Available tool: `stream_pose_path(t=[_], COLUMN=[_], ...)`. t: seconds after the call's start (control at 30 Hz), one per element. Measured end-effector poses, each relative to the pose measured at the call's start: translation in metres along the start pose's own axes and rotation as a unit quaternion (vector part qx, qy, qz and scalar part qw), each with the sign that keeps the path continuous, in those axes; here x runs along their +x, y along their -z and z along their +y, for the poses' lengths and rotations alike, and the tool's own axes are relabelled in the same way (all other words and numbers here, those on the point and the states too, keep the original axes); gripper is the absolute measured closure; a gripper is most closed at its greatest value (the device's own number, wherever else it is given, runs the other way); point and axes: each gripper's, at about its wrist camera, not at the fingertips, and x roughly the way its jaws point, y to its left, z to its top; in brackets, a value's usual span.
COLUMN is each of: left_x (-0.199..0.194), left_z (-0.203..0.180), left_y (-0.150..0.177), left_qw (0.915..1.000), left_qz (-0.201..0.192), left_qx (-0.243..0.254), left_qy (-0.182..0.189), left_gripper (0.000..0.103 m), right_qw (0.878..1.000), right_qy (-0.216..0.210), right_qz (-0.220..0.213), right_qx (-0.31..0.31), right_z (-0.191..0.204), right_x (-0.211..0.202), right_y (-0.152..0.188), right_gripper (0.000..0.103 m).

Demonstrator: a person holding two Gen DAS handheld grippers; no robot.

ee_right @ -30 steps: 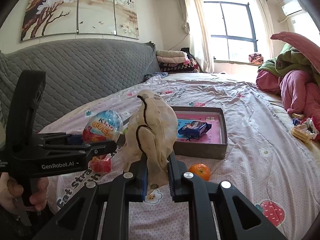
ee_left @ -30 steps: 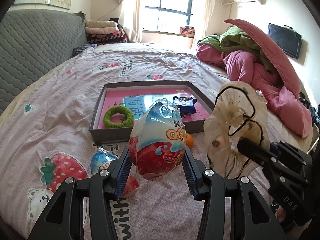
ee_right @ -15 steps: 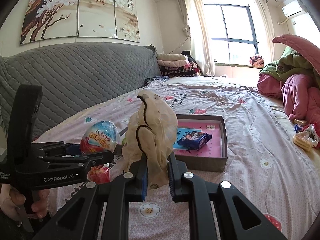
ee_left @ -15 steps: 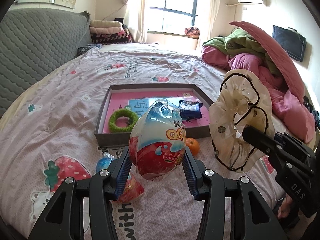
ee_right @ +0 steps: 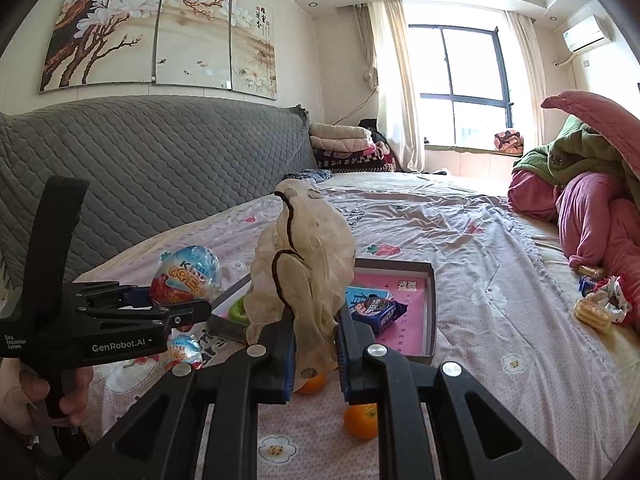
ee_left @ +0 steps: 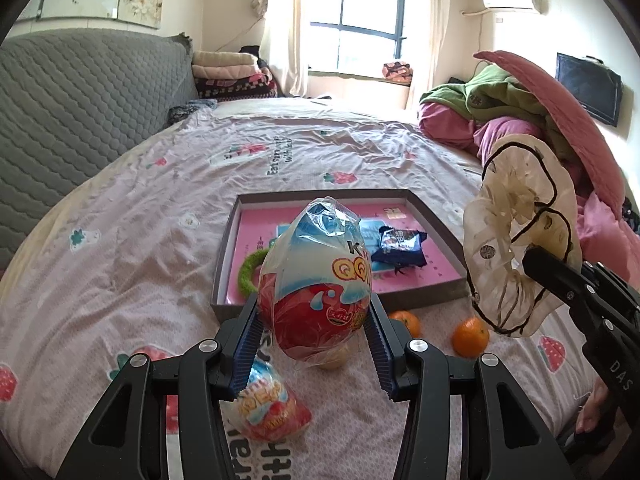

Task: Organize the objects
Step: 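Lift and carry the Kinder egg and cloth bag over the pink tray with both tools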

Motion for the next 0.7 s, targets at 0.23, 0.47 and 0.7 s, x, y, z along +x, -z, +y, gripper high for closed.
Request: stream_pose_path(t=[0.23,0.47,0.7], left_x=[0.002,0.008,0.015], left_z=[0.0,0.005,0.007], left_y=[-0.01,-0.014,-0.017], left_qw=[1.0,0.9999,1.0], left_qz=[-0.004,-0.001,0.001], left_qx=[0.005,0.005,0.004], left_qy=[-0.004,-0.009,-0.007], left_gripper=[0.052,0.052,0.052], right_qw=[1.0,1.0,1.0], right_qy=[0.001,0.009,0.017], right_qz=[-0.005,-0.008,-0.016], right_qx=[0.0,0.002,-0.004], right_z=[-0.004,-0.01,-0.012], right_x=[0.004,0.012,0.015], right_y=[-0.009,-0.015,-0.021], right_gripper=[0.086,0.086,0.086])
